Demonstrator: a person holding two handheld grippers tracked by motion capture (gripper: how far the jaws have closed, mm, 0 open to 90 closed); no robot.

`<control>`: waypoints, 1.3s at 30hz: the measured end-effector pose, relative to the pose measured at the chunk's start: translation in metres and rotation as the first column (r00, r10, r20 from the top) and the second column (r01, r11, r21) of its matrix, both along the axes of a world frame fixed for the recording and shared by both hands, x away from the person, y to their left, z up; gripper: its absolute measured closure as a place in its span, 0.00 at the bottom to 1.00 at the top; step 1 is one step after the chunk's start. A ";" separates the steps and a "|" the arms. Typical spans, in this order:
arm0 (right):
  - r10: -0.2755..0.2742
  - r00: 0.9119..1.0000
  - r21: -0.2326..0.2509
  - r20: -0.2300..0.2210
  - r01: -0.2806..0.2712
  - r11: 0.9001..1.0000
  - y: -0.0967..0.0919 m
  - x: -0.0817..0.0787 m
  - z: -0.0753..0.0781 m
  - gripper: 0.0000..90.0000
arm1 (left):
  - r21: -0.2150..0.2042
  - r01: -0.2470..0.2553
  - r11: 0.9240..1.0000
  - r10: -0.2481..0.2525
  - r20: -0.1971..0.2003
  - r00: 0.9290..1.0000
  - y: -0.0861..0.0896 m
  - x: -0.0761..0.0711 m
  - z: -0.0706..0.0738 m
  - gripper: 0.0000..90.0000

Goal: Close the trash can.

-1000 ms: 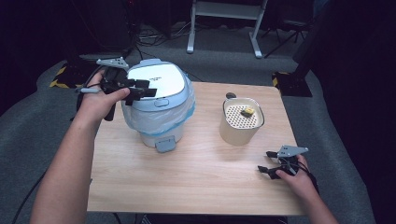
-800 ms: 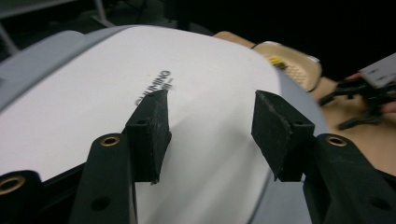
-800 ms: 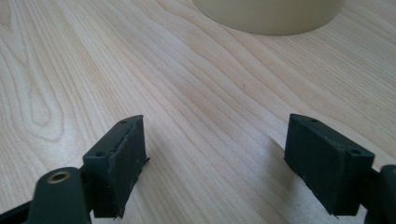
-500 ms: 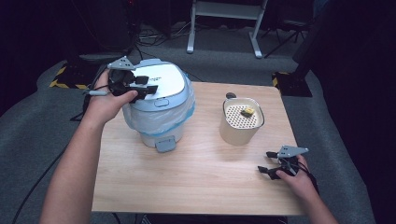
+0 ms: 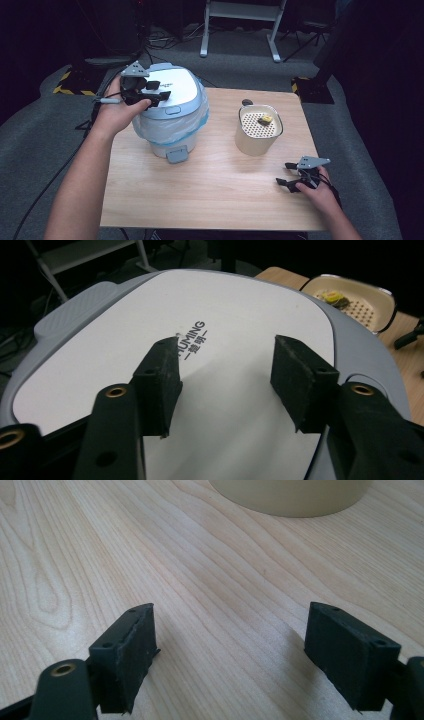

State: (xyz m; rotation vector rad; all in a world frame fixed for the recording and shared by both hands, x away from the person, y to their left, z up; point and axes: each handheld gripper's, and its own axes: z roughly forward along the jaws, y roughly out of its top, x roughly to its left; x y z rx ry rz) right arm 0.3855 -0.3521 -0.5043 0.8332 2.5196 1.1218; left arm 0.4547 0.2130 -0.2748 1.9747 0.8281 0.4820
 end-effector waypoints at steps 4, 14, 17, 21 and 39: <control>0.000 1.000 0.000 0.000 0.000 1.000 0.000 0.000 0.000 0.23 | -0.006 0.012 1.000 -0.012 -0.008 1.000 0.009 -0.006 0.003 0.31; 0.000 1.000 0.000 -0.001 0.000 1.000 0.000 0.000 0.000 0.23 | -0.032 0.081 0.996 -0.079 0.069 0.995 0.025 -0.058 0.004 0.26; 0.000 1.000 0.000 -0.001 0.000 1.000 0.000 0.000 0.000 0.23 | -0.023 0.086 0.996 -0.084 0.077 0.993 0.030 -0.072 0.004 0.26; 0.000 1.000 0.000 -0.001 0.000 1.000 0.000 0.000 0.000 0.23 | 0.018 0.076 0.997 -0.077 0.078 0.994 0.035 -0.087 0.002 0.26; 0.000 1.000 0.001 -0.002 0.000 1.000 0.000 0.000 0.000 0.23 | 0.070 0.007 0.998 -0.010 0.048 0.999 0.052 -0.132 -0.030 0.26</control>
